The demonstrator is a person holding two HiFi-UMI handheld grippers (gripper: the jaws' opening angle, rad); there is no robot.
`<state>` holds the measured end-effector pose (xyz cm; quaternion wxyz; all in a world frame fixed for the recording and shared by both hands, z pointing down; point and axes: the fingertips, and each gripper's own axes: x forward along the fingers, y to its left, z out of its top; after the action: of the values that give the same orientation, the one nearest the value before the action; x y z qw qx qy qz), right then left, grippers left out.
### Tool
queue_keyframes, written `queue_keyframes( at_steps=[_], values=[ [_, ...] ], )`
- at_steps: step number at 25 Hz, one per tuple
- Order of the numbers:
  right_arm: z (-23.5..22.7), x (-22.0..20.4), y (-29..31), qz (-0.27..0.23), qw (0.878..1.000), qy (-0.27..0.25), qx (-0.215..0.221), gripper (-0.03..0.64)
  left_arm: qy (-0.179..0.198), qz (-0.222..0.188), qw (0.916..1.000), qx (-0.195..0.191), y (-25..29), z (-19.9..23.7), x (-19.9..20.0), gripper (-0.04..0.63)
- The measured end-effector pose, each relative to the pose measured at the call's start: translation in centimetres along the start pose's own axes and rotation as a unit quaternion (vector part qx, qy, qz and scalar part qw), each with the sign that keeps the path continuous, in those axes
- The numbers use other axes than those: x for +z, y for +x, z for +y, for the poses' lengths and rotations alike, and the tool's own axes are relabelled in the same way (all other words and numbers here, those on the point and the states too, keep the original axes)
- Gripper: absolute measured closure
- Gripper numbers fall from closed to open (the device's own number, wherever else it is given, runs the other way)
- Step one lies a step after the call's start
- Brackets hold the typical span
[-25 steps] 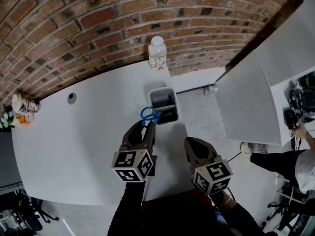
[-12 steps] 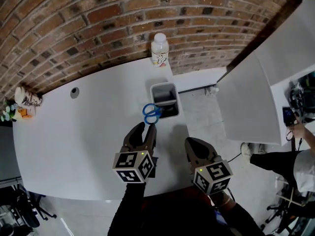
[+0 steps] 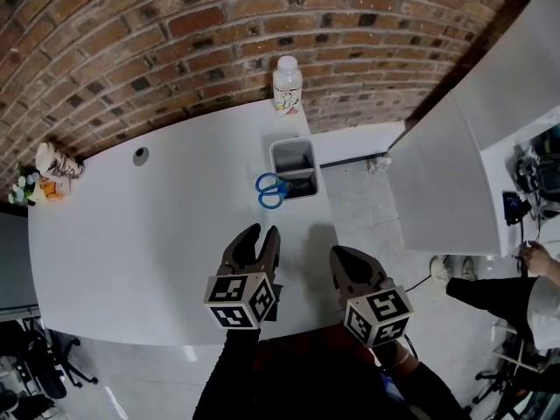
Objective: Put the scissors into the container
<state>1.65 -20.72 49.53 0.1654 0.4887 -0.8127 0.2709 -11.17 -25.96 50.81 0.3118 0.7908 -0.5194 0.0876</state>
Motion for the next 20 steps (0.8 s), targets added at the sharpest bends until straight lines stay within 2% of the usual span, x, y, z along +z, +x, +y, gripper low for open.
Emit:
queue_keyframes(
  at_steps=[5, 20],
  values=[
    [0.3, -0.6, -1.3, -0.006, 1.0, -0.002, 0.004, 0.607, 0.005, -0.001, 1.0, 0.007, -1.3, -0.7, -0.9, 0.472],
    [1.2, -2.1, -6.7, -0.026, 1.0, -0.011, 0.008, 0.607, 0.023, -0.021, 0.9992, 0.023, -6.1, -4.1, -3.0, 0.591]
  ],
)
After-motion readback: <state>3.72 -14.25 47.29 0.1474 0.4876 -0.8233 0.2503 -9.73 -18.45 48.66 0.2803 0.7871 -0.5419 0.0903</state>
